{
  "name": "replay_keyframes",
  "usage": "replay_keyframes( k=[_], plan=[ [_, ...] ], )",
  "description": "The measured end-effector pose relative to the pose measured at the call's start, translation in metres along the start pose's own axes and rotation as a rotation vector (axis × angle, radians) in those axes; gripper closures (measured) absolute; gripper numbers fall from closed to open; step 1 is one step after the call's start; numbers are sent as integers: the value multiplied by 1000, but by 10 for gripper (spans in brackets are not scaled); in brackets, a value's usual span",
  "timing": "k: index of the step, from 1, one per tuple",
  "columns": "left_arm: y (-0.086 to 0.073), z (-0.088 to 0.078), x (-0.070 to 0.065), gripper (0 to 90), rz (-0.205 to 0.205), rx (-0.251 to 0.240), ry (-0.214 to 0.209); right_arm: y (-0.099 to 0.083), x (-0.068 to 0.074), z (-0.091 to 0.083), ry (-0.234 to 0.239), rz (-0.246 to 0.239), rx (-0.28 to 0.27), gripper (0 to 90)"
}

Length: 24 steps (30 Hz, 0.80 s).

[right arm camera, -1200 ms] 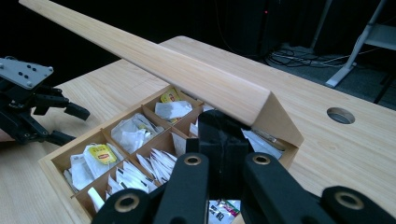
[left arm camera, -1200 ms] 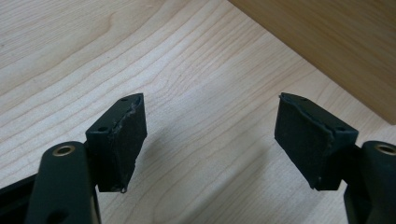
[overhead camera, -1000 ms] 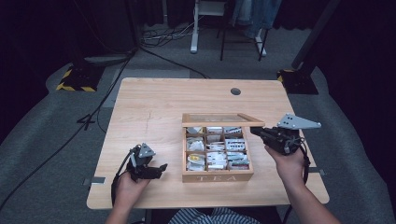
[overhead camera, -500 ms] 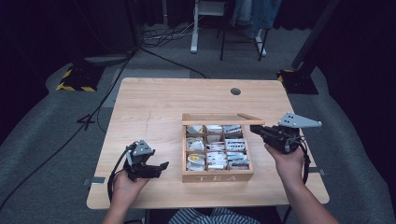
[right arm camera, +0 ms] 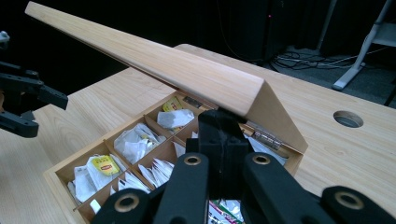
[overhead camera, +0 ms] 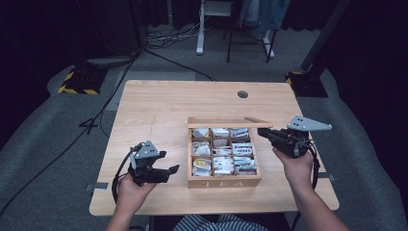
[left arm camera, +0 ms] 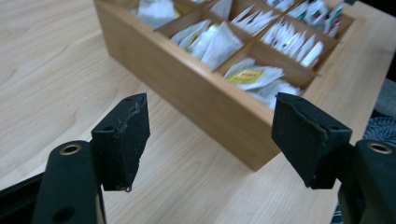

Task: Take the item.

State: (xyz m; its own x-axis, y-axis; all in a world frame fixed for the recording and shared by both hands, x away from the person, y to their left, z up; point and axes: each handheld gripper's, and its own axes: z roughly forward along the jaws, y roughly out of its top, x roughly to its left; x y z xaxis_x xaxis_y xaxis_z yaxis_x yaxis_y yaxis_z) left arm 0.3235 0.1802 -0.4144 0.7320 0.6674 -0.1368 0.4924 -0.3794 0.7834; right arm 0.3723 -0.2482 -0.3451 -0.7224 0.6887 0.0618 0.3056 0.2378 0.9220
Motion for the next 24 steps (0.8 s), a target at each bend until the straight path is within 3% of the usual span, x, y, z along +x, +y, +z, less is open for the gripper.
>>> replay_keyframes(
  k=[9,16,24],
  plan=[
    [22,2,-26,303,88,-21,-51,0,0,0,1,-2,0,900],
    [35,9,-38,303,107,-29,-89,0,-1,0,3,-4,1,900],
    [52,21,-52,311,135,-4,-125,0,-1,0,5,-2,0,900]
  ],
)
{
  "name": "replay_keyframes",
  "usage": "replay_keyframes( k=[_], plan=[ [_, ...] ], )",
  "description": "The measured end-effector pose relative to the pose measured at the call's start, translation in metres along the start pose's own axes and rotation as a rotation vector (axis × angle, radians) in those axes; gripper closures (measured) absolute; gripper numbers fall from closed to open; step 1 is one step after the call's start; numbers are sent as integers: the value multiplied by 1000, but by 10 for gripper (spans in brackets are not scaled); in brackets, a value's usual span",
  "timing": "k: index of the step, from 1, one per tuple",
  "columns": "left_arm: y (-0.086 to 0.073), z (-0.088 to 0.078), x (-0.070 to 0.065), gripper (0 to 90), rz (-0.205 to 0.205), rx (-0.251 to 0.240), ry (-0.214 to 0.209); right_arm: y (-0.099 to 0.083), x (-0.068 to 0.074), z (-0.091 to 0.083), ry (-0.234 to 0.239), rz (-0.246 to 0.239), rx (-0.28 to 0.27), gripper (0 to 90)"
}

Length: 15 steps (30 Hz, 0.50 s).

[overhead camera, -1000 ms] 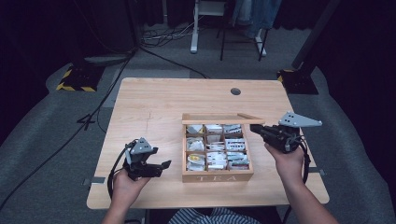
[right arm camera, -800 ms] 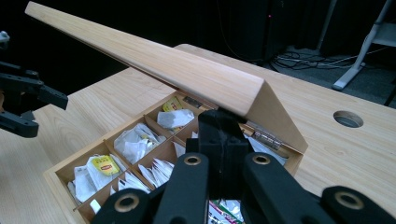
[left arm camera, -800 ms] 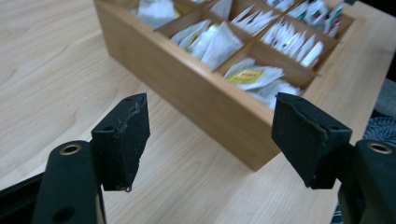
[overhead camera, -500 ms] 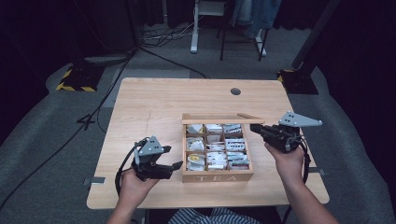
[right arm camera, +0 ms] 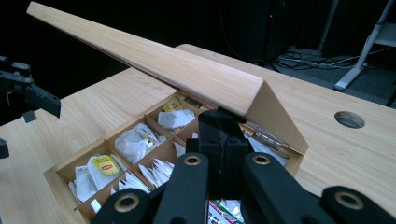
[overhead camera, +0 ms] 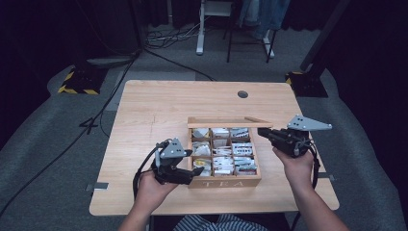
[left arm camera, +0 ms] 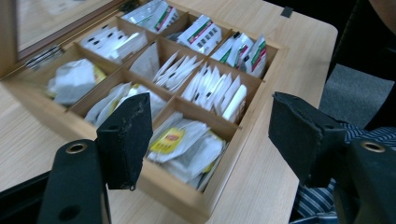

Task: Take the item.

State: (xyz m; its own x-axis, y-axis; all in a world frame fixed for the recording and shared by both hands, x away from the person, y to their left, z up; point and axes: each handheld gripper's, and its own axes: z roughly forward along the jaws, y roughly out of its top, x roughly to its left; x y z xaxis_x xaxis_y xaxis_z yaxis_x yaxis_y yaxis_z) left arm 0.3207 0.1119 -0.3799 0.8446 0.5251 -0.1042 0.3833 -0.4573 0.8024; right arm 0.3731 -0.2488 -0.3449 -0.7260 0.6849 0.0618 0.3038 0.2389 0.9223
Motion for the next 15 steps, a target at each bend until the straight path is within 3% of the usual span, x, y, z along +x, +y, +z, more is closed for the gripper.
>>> replay_keyframes(
  k=[6,15],
  plan=[
    [15,17,-7,314,19,24,-27,0,0,0,0,2,0,900],
    [22,36,-12,315,20,49,-55,0,0,0,2,3,-2,900]
  ],
)
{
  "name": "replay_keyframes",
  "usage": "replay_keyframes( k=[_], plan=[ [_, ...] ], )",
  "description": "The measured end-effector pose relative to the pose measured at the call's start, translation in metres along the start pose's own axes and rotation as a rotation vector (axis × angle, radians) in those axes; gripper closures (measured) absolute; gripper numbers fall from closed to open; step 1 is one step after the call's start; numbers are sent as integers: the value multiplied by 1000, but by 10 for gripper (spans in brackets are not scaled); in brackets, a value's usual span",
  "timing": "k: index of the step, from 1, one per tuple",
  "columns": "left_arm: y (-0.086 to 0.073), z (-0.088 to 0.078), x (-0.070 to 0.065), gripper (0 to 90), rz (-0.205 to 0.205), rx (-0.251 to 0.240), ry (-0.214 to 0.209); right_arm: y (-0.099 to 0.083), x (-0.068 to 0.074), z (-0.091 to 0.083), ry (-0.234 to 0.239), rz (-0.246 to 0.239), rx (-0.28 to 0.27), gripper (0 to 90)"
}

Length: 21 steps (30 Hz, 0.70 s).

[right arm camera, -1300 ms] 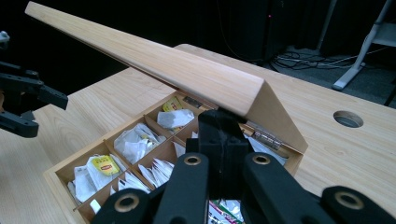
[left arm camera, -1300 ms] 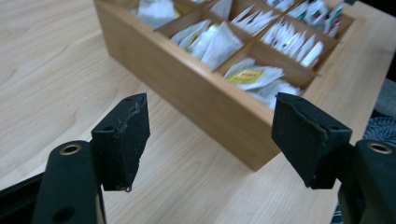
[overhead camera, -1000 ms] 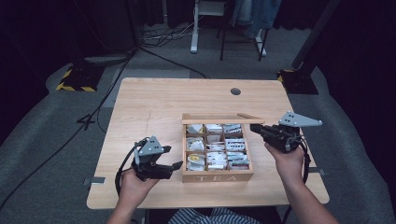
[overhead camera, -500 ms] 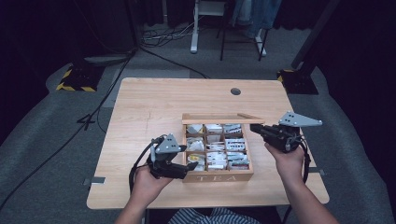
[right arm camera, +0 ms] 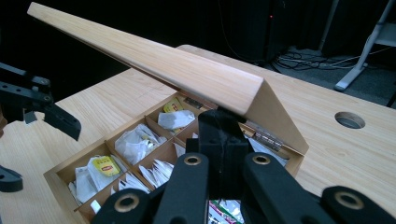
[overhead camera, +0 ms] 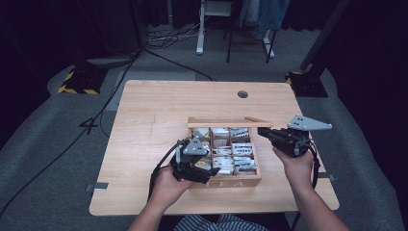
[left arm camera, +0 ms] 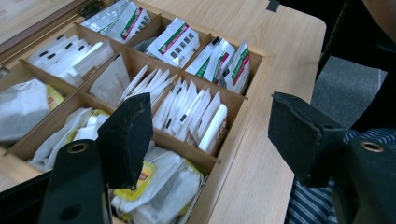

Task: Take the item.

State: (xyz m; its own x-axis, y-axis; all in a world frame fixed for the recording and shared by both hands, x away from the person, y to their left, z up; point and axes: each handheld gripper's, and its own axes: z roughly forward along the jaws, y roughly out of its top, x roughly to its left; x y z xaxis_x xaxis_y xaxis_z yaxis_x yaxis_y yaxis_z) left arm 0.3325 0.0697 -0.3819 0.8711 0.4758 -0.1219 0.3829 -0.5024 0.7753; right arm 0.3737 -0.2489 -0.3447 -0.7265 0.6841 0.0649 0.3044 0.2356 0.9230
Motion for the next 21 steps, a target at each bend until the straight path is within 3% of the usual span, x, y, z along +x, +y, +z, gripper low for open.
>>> replay_keyframes(
  k=[8,11,12,19,21],
  plan=[
    [11,19,1,339,-26,-21,-60,0,0,2,4,4,5,900],
    [11,29,2,400,-34,-24,-70,-1,0,3,9,0,7,900],
    [10,36,2,423,-36,-12,-92,-1,0,4,13,0,6,900],
    [7,48,-1,539,-6,46,-129,-1,0,5,15,0,4,900],
    [5,52,2,552,-14,73,-136,-1,0,5,15,2,7,900]
  ],
)
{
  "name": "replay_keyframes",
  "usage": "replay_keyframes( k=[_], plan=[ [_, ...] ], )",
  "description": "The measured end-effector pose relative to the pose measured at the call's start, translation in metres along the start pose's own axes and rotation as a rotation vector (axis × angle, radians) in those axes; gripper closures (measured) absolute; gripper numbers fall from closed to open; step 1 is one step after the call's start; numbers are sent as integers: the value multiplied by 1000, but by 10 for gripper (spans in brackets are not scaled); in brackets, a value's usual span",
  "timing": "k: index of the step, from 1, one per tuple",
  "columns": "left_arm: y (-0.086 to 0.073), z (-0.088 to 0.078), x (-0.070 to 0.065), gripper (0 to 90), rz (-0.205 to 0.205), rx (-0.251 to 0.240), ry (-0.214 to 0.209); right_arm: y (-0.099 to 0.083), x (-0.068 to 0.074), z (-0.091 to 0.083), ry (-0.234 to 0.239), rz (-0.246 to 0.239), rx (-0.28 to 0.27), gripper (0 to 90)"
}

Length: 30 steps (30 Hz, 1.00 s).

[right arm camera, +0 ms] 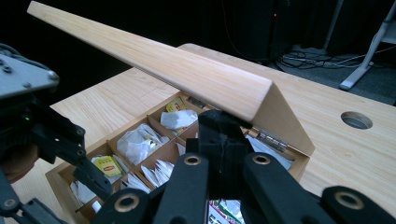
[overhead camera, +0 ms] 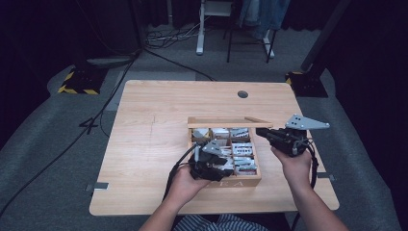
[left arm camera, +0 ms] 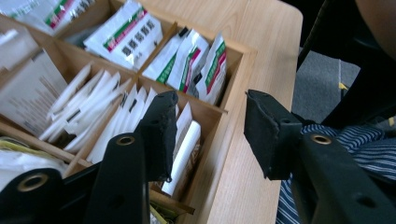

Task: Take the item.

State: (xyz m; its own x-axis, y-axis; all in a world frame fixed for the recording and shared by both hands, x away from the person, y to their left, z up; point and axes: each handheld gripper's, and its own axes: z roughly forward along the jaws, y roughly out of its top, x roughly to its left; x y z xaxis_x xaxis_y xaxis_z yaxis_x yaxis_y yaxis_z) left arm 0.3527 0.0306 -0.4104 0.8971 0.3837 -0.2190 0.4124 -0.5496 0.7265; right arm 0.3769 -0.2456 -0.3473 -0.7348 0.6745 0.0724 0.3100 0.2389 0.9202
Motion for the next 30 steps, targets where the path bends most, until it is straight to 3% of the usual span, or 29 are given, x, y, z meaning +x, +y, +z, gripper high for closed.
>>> replay_keyframes(
  k=[7,16,22,28,30],
  plan=[
    [-3,9,4,632,-13,49,-9,0,1,2,5,-6,3,900],
    [-7,10,9,706,-38,76,4,0,0,2,6,-7,0,900],
    [-9,14,9,804,-17,105,32,0,0,2,5,-8,1,900],
    [-11,16,14,801,-44,114,24,0,0,2,4,-8,0,900],
    [-12,17,14,823,-31,121,20,0,0,2,4,-10,1,900]
  ],
)
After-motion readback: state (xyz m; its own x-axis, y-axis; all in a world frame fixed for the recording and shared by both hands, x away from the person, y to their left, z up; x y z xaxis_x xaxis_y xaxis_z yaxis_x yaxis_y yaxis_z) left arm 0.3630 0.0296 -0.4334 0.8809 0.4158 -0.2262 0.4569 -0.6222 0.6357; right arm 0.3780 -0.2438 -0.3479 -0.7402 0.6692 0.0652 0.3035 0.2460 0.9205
